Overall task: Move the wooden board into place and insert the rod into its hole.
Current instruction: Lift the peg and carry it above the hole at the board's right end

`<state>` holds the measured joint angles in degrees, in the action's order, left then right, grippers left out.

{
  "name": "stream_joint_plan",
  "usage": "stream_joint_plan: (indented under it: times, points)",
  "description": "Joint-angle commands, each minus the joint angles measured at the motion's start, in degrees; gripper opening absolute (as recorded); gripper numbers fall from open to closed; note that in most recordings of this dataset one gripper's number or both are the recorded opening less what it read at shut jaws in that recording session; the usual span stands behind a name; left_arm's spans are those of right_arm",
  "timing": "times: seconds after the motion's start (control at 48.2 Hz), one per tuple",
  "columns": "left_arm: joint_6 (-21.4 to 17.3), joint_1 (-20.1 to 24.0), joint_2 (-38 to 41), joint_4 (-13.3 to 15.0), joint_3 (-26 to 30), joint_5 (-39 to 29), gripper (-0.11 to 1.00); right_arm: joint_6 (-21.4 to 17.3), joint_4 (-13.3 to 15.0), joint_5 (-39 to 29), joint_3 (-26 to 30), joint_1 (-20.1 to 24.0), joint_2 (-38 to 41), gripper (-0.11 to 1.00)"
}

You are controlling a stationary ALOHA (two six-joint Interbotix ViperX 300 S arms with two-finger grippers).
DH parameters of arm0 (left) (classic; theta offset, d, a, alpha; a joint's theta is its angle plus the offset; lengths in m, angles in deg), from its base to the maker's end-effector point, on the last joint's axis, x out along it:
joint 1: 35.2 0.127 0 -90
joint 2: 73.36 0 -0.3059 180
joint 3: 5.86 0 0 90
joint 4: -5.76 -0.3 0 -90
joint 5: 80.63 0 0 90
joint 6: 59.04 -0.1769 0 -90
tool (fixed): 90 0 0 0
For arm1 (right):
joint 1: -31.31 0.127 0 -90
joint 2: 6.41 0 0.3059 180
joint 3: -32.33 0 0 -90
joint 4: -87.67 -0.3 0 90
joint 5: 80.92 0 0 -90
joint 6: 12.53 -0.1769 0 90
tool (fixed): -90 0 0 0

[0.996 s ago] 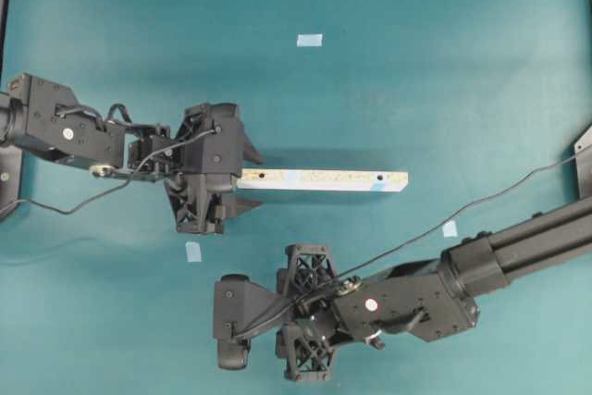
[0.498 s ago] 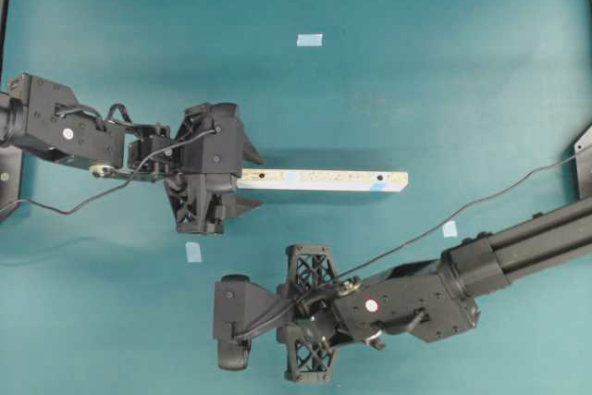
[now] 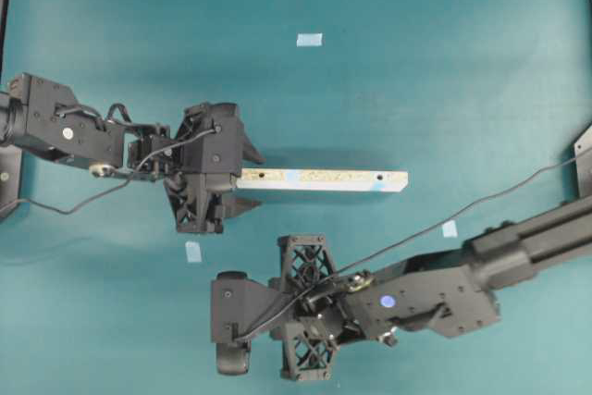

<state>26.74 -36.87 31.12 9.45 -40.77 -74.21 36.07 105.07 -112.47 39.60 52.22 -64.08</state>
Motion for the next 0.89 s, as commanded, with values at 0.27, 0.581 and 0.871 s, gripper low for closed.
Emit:
stream_joint_plan:
  times: [0.27, 0.581, 0.871]
  points:
    - [0.1, -0.2, -1.1, -0.1, 0.4, 0.4, 0.78, -0.2, 4.0, 22.8, -14.1, -5.8, -13.8, 0.09]
    - [0.4, -0.3, -1.1, -0.1, 0.4, 0.4, 0.77, 0.4, 4.5, 28.1, -27.2, -11.5, -23.6, 0.09]
    - [0.4, -0.2, -1.1, -0.1, 0.8, 0.4, 0.77, 0.4, 5.3, 34.7, -35.3, -16.6, -29.4, 0.09]
